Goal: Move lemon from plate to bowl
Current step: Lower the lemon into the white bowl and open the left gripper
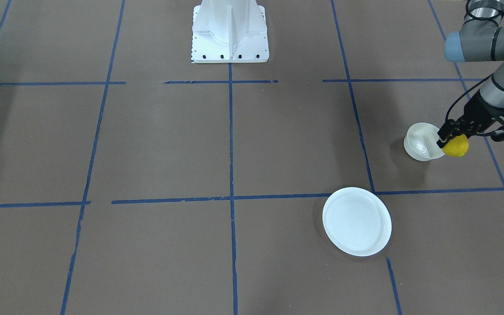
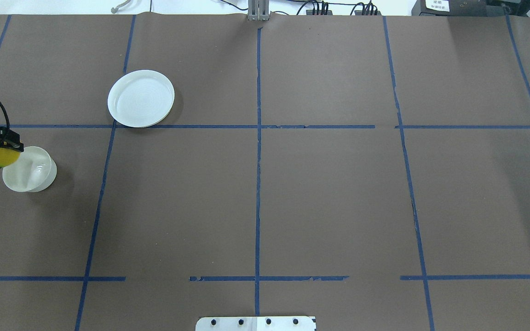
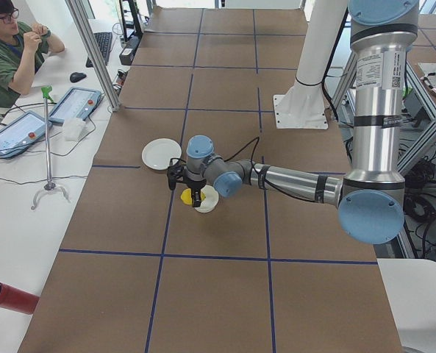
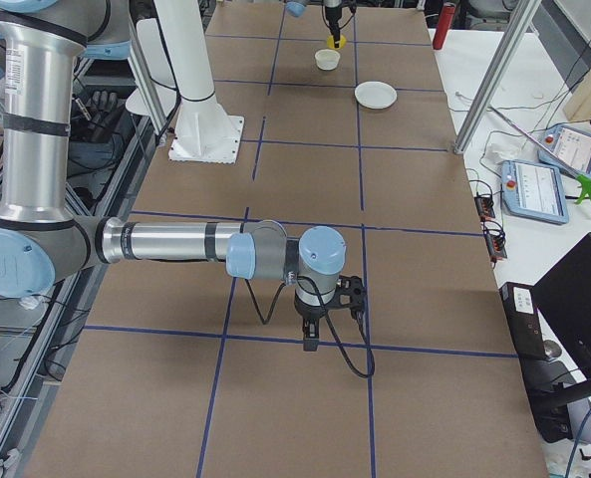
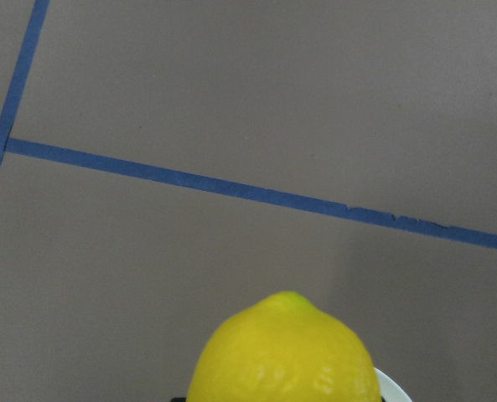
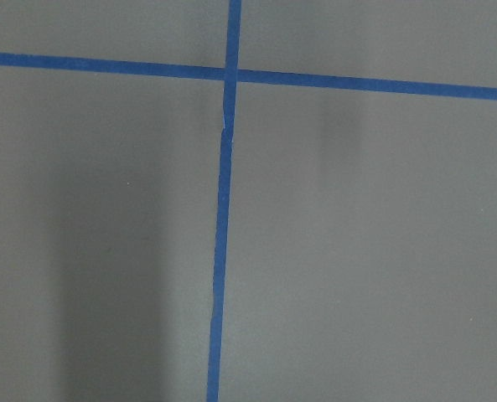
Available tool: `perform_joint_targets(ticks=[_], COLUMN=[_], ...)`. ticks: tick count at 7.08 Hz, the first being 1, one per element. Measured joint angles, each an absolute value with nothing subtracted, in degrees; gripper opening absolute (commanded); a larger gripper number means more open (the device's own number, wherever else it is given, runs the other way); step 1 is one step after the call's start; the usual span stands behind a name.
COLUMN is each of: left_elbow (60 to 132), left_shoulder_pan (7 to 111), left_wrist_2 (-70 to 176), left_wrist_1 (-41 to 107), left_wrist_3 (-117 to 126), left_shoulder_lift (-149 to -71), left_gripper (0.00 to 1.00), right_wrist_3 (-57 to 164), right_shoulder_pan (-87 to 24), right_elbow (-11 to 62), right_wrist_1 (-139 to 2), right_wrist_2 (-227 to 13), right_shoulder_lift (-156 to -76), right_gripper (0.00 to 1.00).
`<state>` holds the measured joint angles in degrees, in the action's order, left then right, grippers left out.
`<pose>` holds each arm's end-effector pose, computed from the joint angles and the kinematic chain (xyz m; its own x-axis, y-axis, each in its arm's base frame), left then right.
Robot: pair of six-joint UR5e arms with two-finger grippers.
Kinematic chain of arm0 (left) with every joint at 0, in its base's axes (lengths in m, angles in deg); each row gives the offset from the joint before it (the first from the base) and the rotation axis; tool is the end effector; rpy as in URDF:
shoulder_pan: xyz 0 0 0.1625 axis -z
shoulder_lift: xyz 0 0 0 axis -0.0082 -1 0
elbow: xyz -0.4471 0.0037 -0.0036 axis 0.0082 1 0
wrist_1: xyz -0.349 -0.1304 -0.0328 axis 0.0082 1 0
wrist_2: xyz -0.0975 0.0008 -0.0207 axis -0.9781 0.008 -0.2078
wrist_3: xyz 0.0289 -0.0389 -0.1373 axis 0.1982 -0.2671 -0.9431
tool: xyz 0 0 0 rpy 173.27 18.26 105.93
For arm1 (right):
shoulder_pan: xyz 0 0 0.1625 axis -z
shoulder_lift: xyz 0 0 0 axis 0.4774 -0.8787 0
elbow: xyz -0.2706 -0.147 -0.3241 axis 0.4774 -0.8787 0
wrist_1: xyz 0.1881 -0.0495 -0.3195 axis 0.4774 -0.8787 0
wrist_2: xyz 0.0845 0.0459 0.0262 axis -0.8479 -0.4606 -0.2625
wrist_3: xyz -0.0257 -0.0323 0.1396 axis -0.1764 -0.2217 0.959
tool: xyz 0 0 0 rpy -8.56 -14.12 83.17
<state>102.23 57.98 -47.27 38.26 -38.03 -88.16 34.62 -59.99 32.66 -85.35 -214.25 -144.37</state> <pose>0.2052 -0.4419 0.6185 0.6557 -0.1874 -0.7314 0.2416 0.9699 -0.0319 0.0285 -0.3847 0.7055 0.7575 -0.0448 0.6513 0.0609 0.9981 -0.0022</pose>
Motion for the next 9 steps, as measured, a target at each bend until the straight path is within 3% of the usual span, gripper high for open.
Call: perform_joint_targets(ticks=[1,2,3,9], left_elbow=[102.23,102.23,102.23,102.74], left_shoulder_pan=[56.75,56.08,55.61,56.49], left_wrist_2=[-46.84,-46.70,-46.66,-47.33], left_wrist_1=[38.57,38.68,38.69,38.23], left_wrist_3=[-38.85,-39.17,-39.28,-31.69], left_shoulder_lift=[-88.05,-88.03,-88.00,-87.19], left_gripper=[0.35,0.86,1.00,1.00], right_wrist_3=[34.62,34.62,34.62,34.62], right_shoulder_pan=[-59.99,-59.99,-59.99,-59.99], right_elbow=[32.66,32.66,32.66,32.66], right_wrist_1=[-85.35,-85.35,-85.35,-85.35], right_wrist_2=[-214.25,-214.25,-214.25,-214.25], right_shoulder_lift=[-144.37,-144.37,-144.37,-144.37], right_gripper=[1.00,1.00,1.00,1.00])
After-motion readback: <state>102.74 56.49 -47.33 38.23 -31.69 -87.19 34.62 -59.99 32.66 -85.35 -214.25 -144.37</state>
